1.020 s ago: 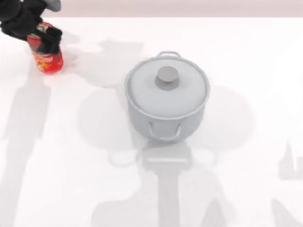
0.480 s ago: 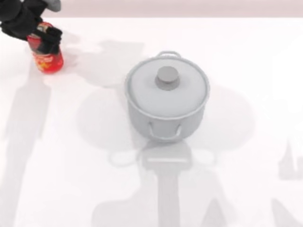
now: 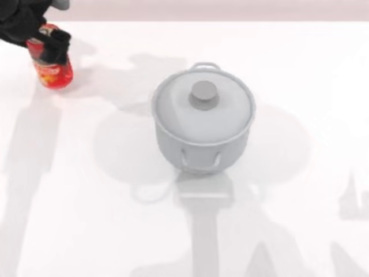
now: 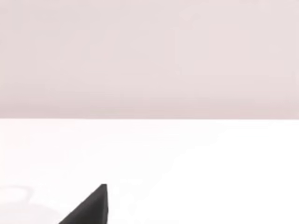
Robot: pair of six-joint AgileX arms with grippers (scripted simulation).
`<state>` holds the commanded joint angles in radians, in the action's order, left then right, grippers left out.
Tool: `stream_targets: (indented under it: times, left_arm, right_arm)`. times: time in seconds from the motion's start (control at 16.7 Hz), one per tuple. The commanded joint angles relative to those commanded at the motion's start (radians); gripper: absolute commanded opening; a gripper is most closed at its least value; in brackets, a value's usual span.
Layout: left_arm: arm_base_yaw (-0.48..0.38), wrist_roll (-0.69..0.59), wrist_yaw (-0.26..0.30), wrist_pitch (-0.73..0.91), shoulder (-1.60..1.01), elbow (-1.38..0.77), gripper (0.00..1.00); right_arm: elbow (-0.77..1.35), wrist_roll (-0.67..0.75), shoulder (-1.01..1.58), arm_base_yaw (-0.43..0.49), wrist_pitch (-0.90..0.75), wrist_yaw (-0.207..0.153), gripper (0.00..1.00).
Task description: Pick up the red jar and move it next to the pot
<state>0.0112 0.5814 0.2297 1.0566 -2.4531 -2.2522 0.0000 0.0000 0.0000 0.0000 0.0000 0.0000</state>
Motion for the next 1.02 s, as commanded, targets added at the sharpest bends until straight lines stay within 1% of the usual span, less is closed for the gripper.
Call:
stream_targets:
  times: [0.24, 0.42, 0.54, 0.84, 1.02]
  left_arm:
    - [0.012, 0.003, -0.002, 0.014, 0.242, 0.214, 0.0]
    - [0.021, 0.004, -0.003, 0.025, 0.368, 0.334, 0.0]
    - [0.023, 0.005, -0.003, 0.029, 0.398, 0.363, 0.0]
    - [0.016, 0.005, -0.004, 0.027, 0.397, 0.362, 0.0]
    - [-0.011, -0.063, -0.033, -0.001, 0.415, 0.404, 0.0]
  right_arm:
    - [0.0, 0.0, 0.0, 0.0, 0.0, 0.0, 1.0]
    - [0.0, 0.0, 0.0, 0.0, 0.0, 0.0, 1.0]
    - [0.0, 0.0, 0.0, 0.0, 0.0, 0.0, 1.0]
    - [0.0, 0.0, 0.0, 0.0, 0.0, 0.0, 1.0]
    - [0.0, 0.0, 0.0, 0.0, 0.0, 0.0, 1.0]
